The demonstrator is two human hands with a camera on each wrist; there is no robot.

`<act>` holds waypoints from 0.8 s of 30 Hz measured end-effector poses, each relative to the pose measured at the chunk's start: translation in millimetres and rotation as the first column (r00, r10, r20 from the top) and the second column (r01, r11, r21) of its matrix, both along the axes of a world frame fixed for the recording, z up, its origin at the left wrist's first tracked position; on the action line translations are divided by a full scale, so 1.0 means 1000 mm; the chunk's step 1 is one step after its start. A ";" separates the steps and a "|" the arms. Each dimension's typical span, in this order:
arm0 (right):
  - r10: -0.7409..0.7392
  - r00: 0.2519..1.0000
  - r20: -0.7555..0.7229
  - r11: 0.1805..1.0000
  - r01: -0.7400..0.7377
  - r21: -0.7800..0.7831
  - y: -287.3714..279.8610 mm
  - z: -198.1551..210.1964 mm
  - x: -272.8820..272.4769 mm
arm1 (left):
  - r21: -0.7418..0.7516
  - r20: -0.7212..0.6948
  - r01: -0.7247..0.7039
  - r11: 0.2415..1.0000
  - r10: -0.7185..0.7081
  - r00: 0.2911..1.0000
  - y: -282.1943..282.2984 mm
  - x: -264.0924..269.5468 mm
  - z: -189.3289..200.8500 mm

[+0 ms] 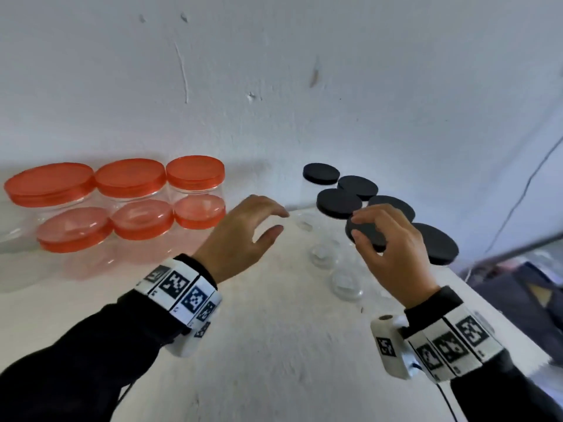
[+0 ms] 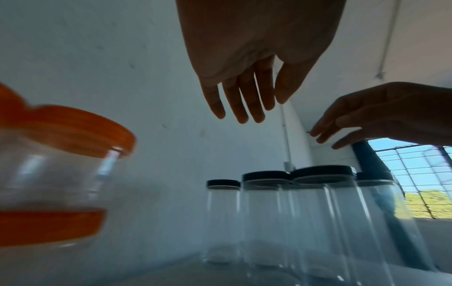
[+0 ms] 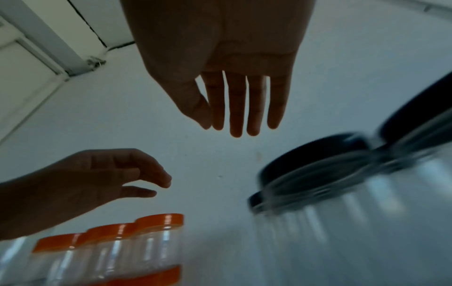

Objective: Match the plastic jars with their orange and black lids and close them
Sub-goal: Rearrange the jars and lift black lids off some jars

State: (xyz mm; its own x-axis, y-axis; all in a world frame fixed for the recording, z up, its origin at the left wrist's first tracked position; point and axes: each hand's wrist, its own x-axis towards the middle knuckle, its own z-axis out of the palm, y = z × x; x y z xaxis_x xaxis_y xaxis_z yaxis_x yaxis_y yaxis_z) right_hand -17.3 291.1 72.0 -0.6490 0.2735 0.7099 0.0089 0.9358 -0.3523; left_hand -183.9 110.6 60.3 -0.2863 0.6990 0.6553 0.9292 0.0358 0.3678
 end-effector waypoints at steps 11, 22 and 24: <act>-0.162 0.952 0.259 0.987 0.163 0.017 0.102 -0.028 0.073 | -0.210 -0.173 0.105 0.972 -0.143 0.974 0.128 0.050 -0.015; 0.091 0.975 0.203 0.975 -0.129 0.181 0.126 -0.034 0.080 | -0.211 -0.340 0.042 0.977 -0.113 0.933 0.141 0.057 -0.030; 0.154 0.969 0.191 0.967 -0.188 0.175 0.123 -0.035 0.080 | -0.216 -0.331 0.040 0.976 -0.112 0.937 0.131 0.057 -0.029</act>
